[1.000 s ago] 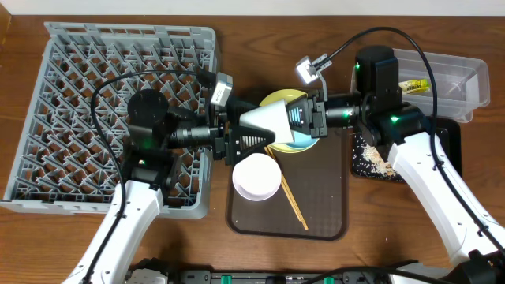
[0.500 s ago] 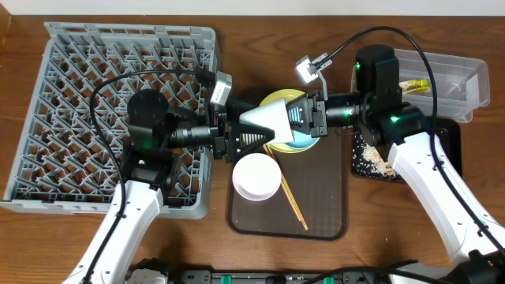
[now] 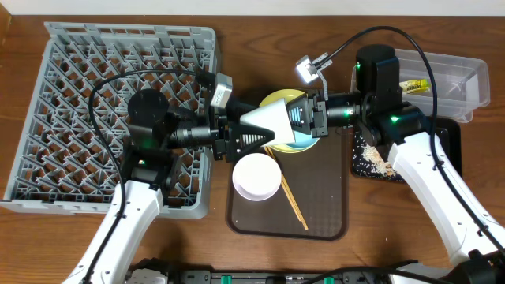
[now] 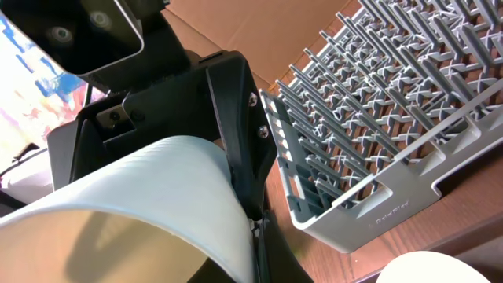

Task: Sort waste into correct bins and load items into the dishwasher
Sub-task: 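Grasp the pink bowl with the left gripper and release it from the right, then place the pink bowl into the dish rack with the left gripper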

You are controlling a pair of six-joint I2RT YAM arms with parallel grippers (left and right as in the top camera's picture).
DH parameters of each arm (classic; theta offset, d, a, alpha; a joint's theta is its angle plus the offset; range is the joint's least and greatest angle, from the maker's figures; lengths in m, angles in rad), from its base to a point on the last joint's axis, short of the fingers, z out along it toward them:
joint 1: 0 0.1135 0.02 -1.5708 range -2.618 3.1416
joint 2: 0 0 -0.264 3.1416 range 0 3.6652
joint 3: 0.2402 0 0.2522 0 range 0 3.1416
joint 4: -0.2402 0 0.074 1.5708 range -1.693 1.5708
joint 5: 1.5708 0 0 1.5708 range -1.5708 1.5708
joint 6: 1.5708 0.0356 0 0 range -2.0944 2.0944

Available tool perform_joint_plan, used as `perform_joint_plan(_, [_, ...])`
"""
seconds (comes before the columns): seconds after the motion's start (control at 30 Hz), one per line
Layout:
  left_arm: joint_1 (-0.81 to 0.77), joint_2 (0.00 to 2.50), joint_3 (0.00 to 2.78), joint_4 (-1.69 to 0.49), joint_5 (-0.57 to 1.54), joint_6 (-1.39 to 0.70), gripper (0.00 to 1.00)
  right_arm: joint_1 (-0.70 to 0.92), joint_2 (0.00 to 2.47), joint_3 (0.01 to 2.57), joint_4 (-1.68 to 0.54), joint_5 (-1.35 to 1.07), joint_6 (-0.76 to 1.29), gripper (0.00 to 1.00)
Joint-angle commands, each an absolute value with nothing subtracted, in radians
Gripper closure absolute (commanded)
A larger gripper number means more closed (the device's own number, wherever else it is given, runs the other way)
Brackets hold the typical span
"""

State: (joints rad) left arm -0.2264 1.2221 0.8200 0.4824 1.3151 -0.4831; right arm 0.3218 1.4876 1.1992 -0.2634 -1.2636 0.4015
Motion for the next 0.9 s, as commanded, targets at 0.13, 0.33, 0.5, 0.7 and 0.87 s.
perform_joint_plan(0.13, [-0.252,1.269,0.835,0.479,1.393,-0.397,0.61,0.334,1.491,1.210,-0.264,-1.229,0.407,0.83])
perform_joint_plan(0.33, [-0.168,1.287,0.835,0.458,1.394,-0.397,0.67,0.329,1.491,1.209,-0.337,-1.131,0.380,0.75])
perform_joint_plan(0.5, [-0.072,1.287,0.835,0.432,1.394,-0.397,0.68,0.310,1.491,1.209,-0.420,-1.024,0.340,0.64])
perform_joint_plan(0.7, [0.035,1.287,0.835,0.370,1.394,-0.390,0.71,0.271,1.491,1.210,-0.512,-0.873,0.290,0.60])
perform_joint_plan(0.87, [0.120,1.287,0.835,0.324,1.334,-0.371,0.77,0.220,1.490,1.210,-0.551,-0.843,0.282,0.60])
